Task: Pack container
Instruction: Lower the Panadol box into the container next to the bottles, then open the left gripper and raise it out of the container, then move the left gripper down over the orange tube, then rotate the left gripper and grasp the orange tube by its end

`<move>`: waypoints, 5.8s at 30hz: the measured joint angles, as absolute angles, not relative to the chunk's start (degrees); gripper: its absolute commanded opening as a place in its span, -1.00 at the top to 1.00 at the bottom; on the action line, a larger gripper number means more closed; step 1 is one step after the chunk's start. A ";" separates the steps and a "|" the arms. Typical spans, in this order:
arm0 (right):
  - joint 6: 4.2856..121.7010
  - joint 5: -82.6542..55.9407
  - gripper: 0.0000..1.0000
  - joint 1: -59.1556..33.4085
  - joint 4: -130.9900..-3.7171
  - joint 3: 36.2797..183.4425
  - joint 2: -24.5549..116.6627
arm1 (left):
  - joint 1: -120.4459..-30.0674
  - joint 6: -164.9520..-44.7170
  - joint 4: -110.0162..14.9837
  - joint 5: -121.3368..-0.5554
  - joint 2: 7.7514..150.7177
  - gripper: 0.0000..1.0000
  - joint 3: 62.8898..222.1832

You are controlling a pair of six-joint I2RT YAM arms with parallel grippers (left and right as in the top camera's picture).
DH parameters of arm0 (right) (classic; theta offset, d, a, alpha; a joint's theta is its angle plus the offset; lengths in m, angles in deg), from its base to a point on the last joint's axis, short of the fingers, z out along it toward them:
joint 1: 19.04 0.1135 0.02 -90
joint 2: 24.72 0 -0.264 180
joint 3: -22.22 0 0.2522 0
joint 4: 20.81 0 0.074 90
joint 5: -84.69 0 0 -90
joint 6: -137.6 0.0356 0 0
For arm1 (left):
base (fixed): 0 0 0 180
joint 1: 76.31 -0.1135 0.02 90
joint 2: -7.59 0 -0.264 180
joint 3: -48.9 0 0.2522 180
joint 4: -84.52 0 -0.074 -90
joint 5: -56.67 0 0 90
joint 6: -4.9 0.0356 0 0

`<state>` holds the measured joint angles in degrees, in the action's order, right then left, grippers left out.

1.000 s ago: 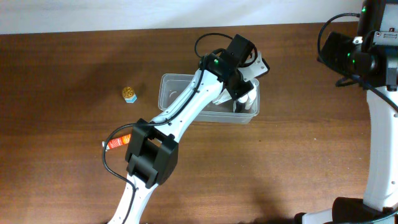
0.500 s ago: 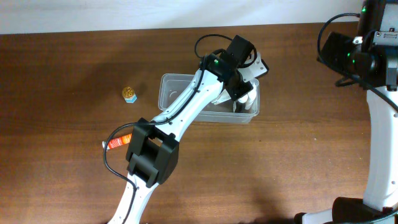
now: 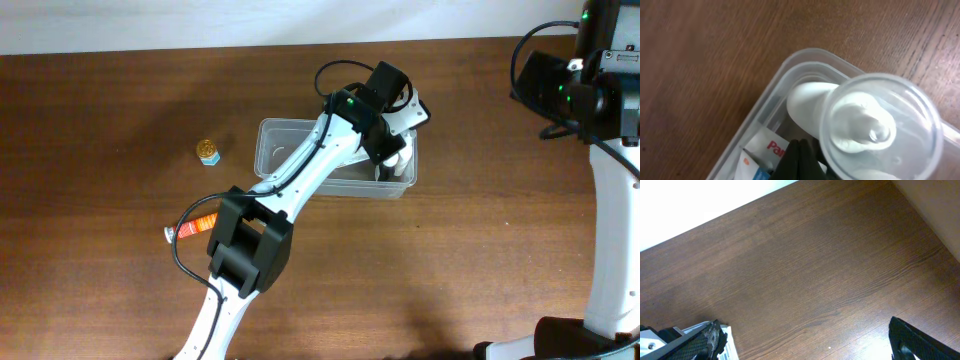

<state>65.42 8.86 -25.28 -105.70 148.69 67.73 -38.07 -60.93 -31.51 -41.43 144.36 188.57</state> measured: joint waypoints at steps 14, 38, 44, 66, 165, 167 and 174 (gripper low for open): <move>65.38 8.86 -0.97 -25.28 -105.70 148.69 67.73 | -38.07 -62.75 -33.41 -39.00 144.42 0.99 190.88; 65.40 8.86 -0.97 -25.28 -105.70 148.69 67.73 | -38.07 -74.77 -28.40 -33.43 144.79 0.98 190.93; 65.38 8.86 -0.97 -25.28 -105.70 148.69 67.73 | -38.07 -75.56 -28.29 -33.28 145.19 0.98 190.93; 65.38 8.86 -0.97 -25.28 -105.70 148.69 67.73 | -38.20 -76.04 -15.44 -26.59 146.35 0.63 212.87; 65.38 8.86 -0.97 -25.28 -105.68 148.69 67.73 | -77.45 -44.39 -34.70 -37.89 109.26 -0.98 132.99; 65.38 8.86 -0.97 -25.28 -105.70 148.69 67.73 | -77.45 -40.98 -32.90 -37.97 109.26 -0.98 132.94; 65.38 8.86 -0.97 -25.28 -105.70 148.69 67.73 | -77.45 -31.91 -31.37 -38.11 109.26 -0.97 132.88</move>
